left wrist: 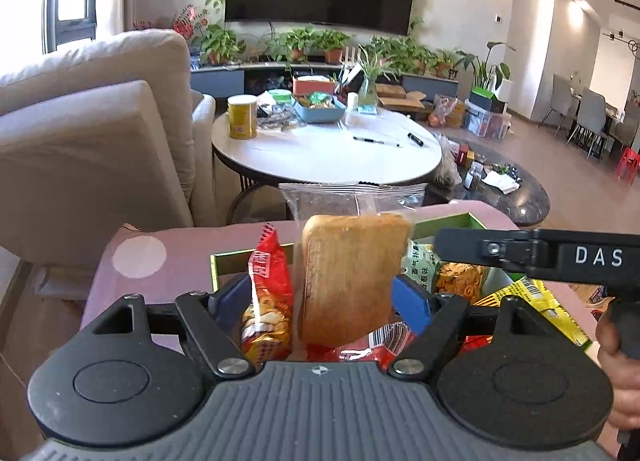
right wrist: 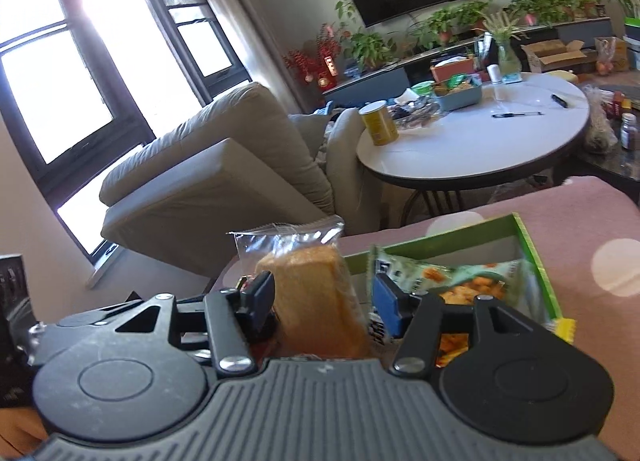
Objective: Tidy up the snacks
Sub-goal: 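Carry the bread loaf over the green box and lower it in, then open the right tool to release the bread in the box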
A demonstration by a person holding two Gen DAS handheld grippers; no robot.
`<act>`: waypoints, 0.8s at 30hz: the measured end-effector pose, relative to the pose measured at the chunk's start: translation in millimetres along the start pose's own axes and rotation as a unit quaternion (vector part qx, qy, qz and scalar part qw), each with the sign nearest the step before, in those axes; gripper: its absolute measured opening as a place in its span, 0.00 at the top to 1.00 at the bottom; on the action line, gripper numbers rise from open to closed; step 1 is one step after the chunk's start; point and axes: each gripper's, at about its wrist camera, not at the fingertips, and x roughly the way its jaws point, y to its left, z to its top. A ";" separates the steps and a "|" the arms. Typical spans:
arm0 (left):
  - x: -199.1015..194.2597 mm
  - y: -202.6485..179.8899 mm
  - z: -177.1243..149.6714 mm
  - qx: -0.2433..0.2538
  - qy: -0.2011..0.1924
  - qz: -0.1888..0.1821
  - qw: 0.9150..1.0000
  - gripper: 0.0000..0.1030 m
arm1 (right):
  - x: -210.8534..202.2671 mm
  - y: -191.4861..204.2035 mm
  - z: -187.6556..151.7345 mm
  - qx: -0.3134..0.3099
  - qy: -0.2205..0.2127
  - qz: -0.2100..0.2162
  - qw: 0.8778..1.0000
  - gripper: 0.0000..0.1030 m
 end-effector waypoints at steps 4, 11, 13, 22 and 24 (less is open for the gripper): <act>-19.8 -0.8 -2.6 0.004 -0.014 0.005 1.000 0.24 | -11.9 -3.1 -2.1 0.007 -0.002 -0.007 1.000 0.55; -52.6 -15.7 -16.7 0.026 -0.026 -0.004 0.999 0.21 | -38.7 5.6 -16.0 -0.009 -0.006 -0.003 1.000 0.55; -60.7 -22.6 -21.4 0.040 -0.029 0.000 0.999 0.20 | -45.0 10.6 -20.4 -0.020 -0.006 -0.002 1.000 0.55; -90.1 -44.4 -40.8 0.079 -0.030 0.015 0.996 0.18 | -67.8 27.0 -39.3 -0.056 -0.001 -0.002 0.998 0.55; -95.5 -47.2 -44.7 0.081 -0.029 0.015 0.996 0.18 | -73.8 28.7 -43.1 -0.061 -0.002 -0.001 0.998 0.55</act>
